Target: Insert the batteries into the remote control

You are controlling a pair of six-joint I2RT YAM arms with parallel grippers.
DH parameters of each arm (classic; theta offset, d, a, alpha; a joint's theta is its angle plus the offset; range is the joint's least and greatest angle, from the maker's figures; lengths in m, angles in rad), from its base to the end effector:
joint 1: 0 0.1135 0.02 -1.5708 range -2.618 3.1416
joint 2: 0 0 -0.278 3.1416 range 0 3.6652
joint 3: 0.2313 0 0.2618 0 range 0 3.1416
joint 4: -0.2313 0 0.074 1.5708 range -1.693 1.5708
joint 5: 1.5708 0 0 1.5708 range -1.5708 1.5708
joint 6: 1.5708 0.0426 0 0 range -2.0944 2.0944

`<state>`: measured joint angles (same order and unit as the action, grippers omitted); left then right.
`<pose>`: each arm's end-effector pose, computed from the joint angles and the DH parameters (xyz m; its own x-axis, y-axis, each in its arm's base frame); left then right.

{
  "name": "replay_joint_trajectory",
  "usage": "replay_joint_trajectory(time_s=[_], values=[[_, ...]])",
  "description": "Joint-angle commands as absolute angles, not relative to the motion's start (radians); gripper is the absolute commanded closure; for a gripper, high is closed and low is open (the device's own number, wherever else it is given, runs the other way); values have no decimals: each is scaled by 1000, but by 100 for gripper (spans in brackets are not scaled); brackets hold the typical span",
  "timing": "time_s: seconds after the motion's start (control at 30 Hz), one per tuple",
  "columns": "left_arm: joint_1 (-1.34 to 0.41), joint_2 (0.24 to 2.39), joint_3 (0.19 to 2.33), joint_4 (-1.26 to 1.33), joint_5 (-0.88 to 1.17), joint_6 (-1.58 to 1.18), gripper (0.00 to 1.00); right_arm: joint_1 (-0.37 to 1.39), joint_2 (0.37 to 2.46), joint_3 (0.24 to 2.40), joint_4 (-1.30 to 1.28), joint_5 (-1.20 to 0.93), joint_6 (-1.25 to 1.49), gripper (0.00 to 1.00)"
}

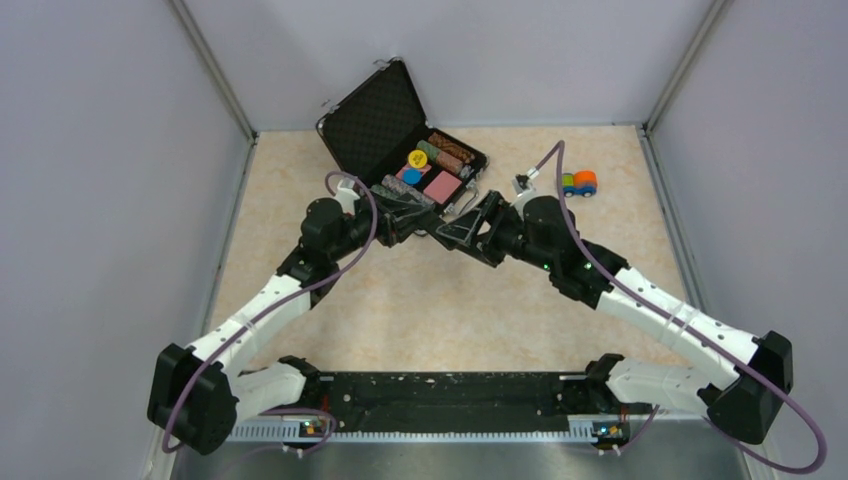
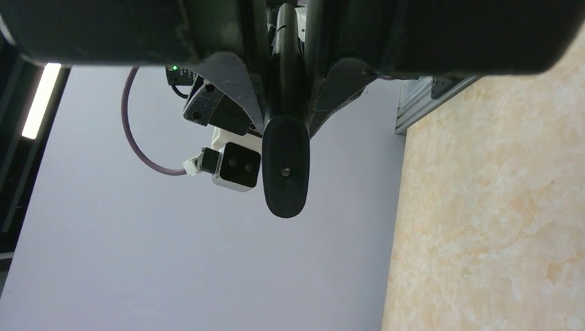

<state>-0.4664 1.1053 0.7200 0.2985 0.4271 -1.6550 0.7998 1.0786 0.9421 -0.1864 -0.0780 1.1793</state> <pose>0.2299 -0.1355 0.3120 -0.7686 -0.6284 0.1196 -0.1426 -0.0139 -0.9897 0.1786 0.1886 0.3463 -0.7929 0.5064 -0.3390 -0.0881 0.4552 0.8860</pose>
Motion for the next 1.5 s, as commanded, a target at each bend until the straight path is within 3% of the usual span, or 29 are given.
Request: replay_joint_trajectory(time_s=[0.0, 0.3, 0.5, 0.73, 1.47], values=[[-477, 1053, 723, 423, 397, -1751, 100, 793, 1090, 929, -167, -59, 1153, 31], [-487, 1032, 705, 469, 362, -1869, 100, 813, 1089, 894, -98, -19, 1138, 36], [-492, 1024, 713, 483, 361, -1894, 100, 821, 1112, 881, -41, -26, 1139, 58], [-502, 1030, 714, 502, 363, -1902, 100, 844, 1142, 894, -14, -17, 1156, 75], [-571, 1051, 696, 618, 347, -1913, 100, 859, 1194, 873, 203, 39, 1251, 77]])
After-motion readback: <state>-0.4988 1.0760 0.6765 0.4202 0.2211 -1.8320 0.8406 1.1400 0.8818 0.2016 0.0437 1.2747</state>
